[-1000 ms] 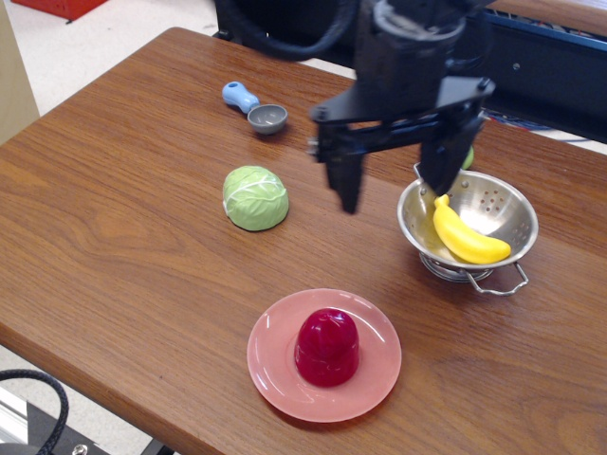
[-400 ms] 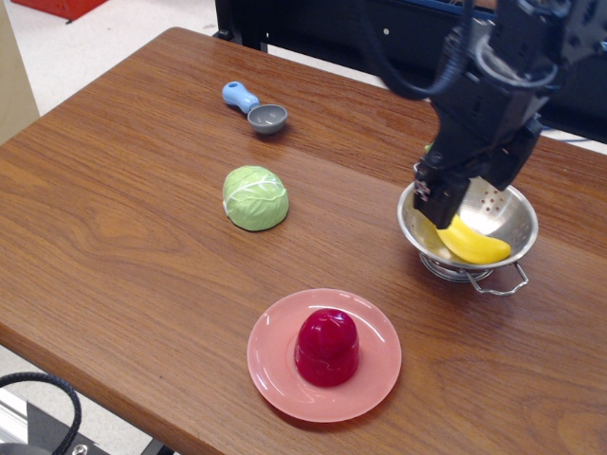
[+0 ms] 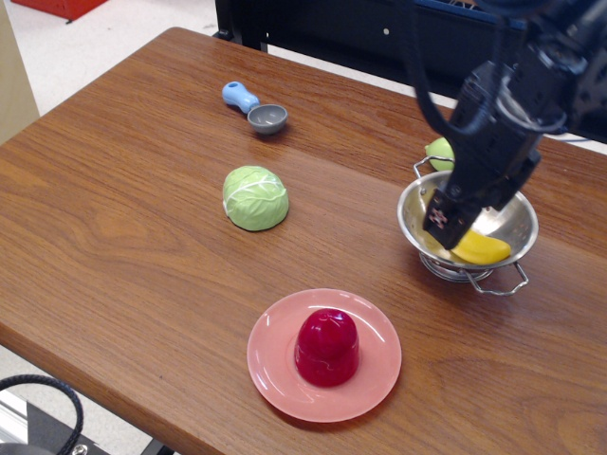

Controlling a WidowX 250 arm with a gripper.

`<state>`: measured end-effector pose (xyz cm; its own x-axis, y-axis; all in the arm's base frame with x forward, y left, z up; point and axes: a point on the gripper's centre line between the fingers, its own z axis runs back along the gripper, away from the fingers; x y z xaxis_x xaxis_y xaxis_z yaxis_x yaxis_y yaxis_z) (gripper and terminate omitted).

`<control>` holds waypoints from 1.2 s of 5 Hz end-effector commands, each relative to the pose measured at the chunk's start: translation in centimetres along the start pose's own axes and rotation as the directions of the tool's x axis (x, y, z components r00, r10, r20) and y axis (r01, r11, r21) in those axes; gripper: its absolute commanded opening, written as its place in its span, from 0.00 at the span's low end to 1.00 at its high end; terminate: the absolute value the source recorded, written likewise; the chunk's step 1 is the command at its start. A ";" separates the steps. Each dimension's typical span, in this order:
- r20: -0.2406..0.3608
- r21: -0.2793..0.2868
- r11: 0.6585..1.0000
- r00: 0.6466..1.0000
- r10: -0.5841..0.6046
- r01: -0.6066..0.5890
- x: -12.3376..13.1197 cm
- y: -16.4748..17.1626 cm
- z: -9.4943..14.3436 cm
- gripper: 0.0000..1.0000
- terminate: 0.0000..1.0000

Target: Take banana out of colander

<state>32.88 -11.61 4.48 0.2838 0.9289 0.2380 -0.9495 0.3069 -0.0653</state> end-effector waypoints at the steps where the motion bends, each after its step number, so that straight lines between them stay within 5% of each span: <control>1: -0.025 -0.061 0.997 0.999 0.048 -0.049 0.7 -1.0 -0.1 1.00 0.00; 3: -0.030 -0.018 0.998 0.997 0.065 -0.066 0.4 -0.8 -1.5 1.00 0.00; 4: -0.029 -0.012 0.998 0.997 0.066 -0.067 0.6 -0.8 -2.0 0.00 0.00; 6: -0.012 -0.032 0.995 0.996 0.091 -0.091 2.4 -1.6 -0.8 0.00 0.00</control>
<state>33.92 -10.55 1.97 0.2184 0.9490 0.2272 -0.9713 0.2340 -0.0436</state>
